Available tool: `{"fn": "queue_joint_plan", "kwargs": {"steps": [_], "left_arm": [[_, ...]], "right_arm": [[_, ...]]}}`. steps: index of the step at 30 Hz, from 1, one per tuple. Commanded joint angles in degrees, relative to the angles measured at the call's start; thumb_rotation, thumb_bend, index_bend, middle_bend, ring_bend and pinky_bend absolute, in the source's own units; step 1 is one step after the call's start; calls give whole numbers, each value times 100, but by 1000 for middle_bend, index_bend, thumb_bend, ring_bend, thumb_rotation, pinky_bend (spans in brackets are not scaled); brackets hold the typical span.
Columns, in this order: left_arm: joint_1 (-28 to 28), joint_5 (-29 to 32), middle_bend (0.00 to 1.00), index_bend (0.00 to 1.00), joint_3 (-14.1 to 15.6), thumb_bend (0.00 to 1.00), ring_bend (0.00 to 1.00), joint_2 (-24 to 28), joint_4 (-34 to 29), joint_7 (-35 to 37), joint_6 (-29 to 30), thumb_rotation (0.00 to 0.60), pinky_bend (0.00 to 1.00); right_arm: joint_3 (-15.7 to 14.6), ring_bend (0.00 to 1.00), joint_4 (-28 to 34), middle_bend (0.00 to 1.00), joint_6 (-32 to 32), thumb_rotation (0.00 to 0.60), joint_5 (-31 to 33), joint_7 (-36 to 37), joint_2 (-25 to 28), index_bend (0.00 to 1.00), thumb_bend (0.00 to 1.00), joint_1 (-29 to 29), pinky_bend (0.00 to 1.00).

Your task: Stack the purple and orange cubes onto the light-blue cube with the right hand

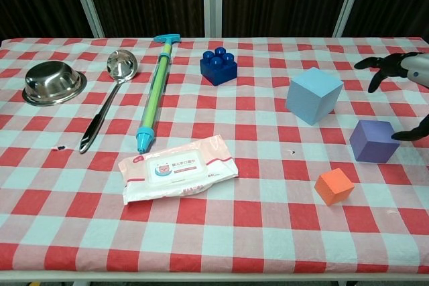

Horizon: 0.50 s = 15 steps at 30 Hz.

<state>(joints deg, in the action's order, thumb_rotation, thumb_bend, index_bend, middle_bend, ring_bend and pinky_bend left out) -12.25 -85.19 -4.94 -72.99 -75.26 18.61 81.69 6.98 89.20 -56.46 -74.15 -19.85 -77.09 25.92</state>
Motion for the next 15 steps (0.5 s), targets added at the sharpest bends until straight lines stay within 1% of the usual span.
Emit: {"fn": "queue_joint_plan", "kwargs": {"steps": [1,6,13,15], "left_arm": [[0,0,202,224,0,60,145,0,0,0,0,600,309],[0,0,202,224,0,60,145,0,0,0,0,600,309],[0,0,202,224,0,60,145,0,0,0,0,600,309],[0,0,202,224,0,60,145,0,0,0,0,600,309]], "right_arm": [[-1,5,-68,259,59,600,175,-215,-177,0,64,78,0],[-52,24,-136,291,-79,600,404,-548,-433,0,64,84,0],[-121,47,-284,332,-137,600,672,-772,-697,0,73,100,0],[-132,70,-343,368,-211,600,691,-821,-780,0,85,96,0]]}}
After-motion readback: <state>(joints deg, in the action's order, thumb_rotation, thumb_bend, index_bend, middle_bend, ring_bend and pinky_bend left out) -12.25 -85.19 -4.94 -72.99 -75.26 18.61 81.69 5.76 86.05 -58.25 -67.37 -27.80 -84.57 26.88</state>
